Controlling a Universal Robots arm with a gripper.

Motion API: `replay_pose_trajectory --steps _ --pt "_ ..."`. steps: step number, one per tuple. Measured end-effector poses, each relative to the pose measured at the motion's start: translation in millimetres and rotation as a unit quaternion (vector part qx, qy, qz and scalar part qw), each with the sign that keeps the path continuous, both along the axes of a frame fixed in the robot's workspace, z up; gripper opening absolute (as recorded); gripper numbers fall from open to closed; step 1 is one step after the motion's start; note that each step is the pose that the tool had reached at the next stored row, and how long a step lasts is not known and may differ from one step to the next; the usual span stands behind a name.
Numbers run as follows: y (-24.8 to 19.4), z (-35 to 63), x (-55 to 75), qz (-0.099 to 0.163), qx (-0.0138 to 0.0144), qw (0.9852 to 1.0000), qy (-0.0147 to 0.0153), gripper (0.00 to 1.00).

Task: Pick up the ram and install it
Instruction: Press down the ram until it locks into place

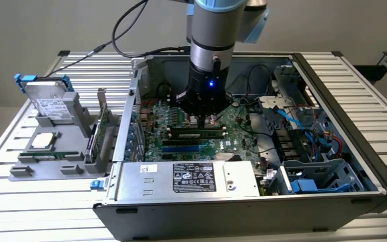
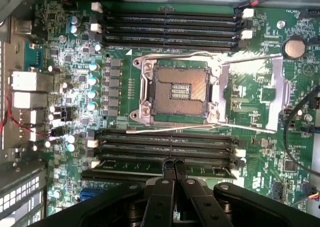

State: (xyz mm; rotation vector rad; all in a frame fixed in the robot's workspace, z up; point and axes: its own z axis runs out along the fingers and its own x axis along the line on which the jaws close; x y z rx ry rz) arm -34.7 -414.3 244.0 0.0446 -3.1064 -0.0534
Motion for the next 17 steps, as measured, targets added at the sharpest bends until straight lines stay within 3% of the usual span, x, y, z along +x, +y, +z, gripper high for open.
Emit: replay_pose_trajectory --steps 3,9,11,17 --pt "-6.1 0.1 -0.4 0.000 0.0021 1.0000 0.0000 0.10" --pt "-15.7 0.2 -10.5 0.000 0.0030 1.0000 0.0000 0.10" --pt "-16.4 0.1 -16.5 0.000 0.0031 1.0000 -0.0001 0.10" --pt "-16.4 0.2 -16.6 0.000 0.0030 1.0000 -0.0004 0.10"
